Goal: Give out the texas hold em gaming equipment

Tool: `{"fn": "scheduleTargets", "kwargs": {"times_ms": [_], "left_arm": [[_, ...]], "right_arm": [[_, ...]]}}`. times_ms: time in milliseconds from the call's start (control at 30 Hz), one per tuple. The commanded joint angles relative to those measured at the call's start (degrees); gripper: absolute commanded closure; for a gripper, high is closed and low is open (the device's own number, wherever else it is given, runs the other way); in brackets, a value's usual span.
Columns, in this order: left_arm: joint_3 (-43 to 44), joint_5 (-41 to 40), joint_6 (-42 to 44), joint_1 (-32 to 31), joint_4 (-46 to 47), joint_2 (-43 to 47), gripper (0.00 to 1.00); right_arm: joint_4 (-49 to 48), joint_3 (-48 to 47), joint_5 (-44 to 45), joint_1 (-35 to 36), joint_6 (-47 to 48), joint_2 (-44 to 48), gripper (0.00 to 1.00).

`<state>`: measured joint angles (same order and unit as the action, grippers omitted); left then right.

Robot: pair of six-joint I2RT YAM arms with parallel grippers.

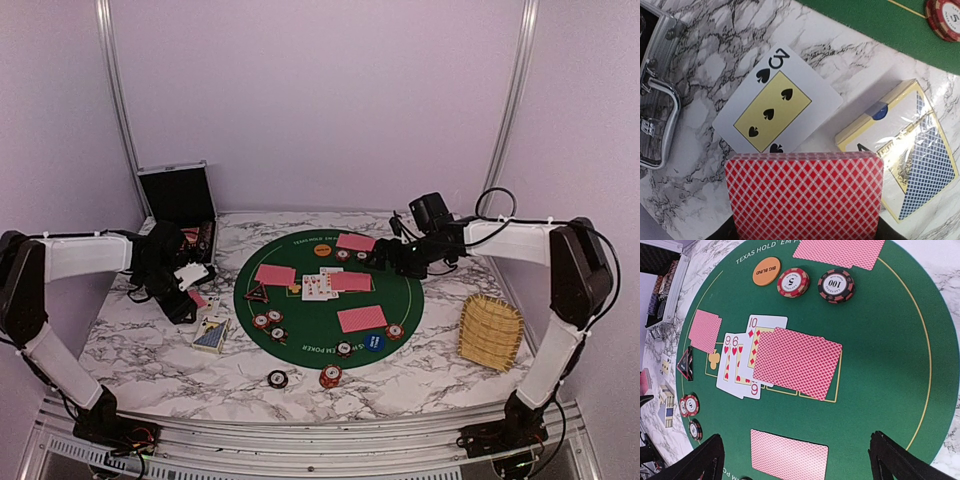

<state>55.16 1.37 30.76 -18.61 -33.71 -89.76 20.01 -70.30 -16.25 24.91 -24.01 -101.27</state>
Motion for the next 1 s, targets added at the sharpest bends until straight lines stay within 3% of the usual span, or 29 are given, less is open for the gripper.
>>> {"fn": "scheduleTargets", "kwargs": {"times_ms": [0, 167, 967], "left_arm": [[-1.4, -5.4, -6.2, 0.0, 4.6, -0.3, 1.00], [-1.1, -7.6, -10.3, 0.5, 7.5, -2.7, 1.00], [-5.1, 0.7, -19.6, -2.4, 11.1, -4.6, 1.00]], "right_arm": [[-1.3, 0.4, 1.3, 0.4, -1.3, 1.7, 0.01], [-1.1, 0.5, 1.5, 0.8, -1.6, 1.8, 0.01], [-0.4, 1.9, 3.1, 0.9, -3.0, 4.3, 0.01]]}}
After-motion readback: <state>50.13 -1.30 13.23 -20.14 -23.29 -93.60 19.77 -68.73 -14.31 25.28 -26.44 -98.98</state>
